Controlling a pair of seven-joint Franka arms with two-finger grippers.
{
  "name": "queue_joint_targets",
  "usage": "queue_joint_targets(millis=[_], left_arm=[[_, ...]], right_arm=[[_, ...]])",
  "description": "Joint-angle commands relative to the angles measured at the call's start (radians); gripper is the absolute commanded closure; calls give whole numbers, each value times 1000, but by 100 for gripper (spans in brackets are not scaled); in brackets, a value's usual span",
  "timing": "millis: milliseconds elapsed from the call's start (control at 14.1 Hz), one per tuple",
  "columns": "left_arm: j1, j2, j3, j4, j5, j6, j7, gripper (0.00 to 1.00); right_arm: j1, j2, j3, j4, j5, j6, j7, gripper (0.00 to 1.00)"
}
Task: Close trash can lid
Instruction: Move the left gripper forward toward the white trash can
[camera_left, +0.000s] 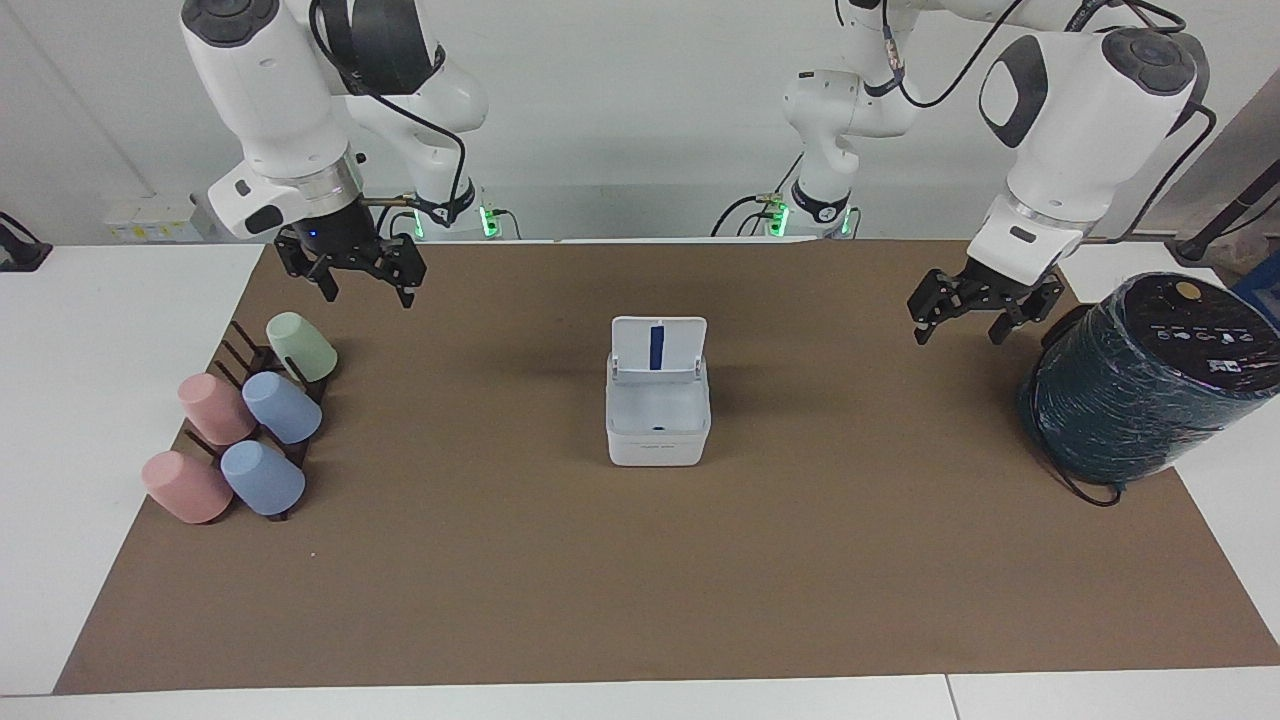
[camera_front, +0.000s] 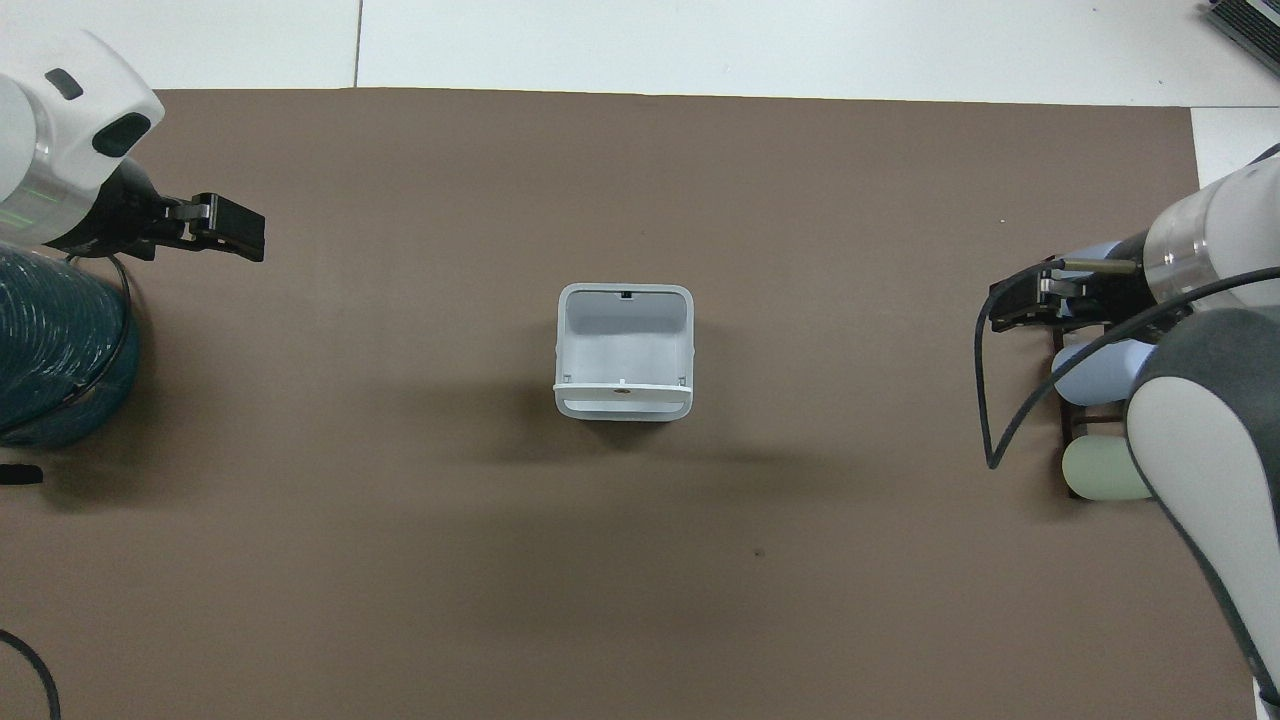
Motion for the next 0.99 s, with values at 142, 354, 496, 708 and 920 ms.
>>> queue_joint_targets(millis=[142,354,496,708,920], left_arm=[[-16,-31,6,-42,22,18,1,0],[-51,-42,1,-66,22,6,-5,0],[-100,-79,1,-132,21,7,-55,0],[-195,-117,-2,-185,12,-46,-146,14],[-305,-131,-2,-198,-33,-86,-298,50]], right_arm=[[-16,-17,11,-21,4,6,6,0],[-16,-17,11,-21,4,6,6,0],[-16,-17,11,-21,4,6,6,0],[-16,-15,11,-21,4,6,8,0],[-16,-17,11,-21,4,6,6,0]])
